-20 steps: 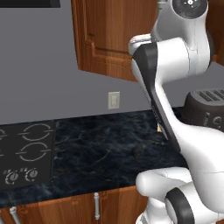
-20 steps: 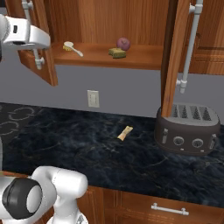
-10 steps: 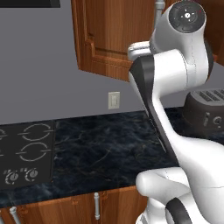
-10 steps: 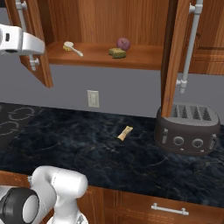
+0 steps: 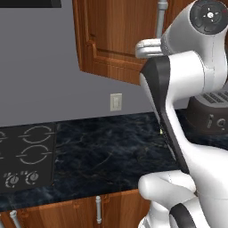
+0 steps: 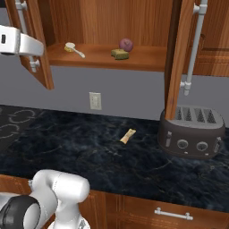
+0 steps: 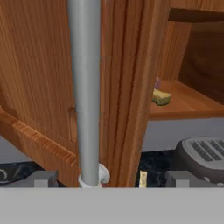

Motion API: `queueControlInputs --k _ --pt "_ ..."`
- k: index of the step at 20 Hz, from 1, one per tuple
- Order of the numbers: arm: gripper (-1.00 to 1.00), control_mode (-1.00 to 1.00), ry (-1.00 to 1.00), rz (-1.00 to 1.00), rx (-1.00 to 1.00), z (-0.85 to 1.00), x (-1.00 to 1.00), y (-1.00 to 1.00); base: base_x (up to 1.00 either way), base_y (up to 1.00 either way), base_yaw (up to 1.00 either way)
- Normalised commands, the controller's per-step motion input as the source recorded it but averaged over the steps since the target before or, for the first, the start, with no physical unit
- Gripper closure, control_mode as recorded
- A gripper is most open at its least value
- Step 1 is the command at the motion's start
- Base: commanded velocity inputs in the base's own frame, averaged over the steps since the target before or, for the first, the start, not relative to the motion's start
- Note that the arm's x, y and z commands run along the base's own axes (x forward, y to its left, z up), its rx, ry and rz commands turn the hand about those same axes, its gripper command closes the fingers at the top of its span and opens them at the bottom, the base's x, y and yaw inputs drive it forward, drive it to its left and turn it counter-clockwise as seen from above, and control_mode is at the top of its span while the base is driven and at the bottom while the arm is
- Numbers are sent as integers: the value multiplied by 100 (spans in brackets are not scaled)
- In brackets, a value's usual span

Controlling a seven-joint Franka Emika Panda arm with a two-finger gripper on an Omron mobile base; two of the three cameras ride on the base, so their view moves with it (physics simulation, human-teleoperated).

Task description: Pick the dish brush and sponge from the cabinet and place them on the counter.

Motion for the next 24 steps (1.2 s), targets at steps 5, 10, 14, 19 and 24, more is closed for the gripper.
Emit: queueControlInputs --k 5,10,14,19,24 --pt "-100 -100 -2 0 14 31 -21 -33 0 0 0" --pt "-100 -100 0 0 25 6 -6 -45 0 0 0" --pt "-100 -100 0 0 27 4 -9 -47 0 0 0" --pt "-100 -100 0 0 31 1 0 -50 0 0 0" --pt "-100 -100 2 0 35 0 0 -39 0 0 0"
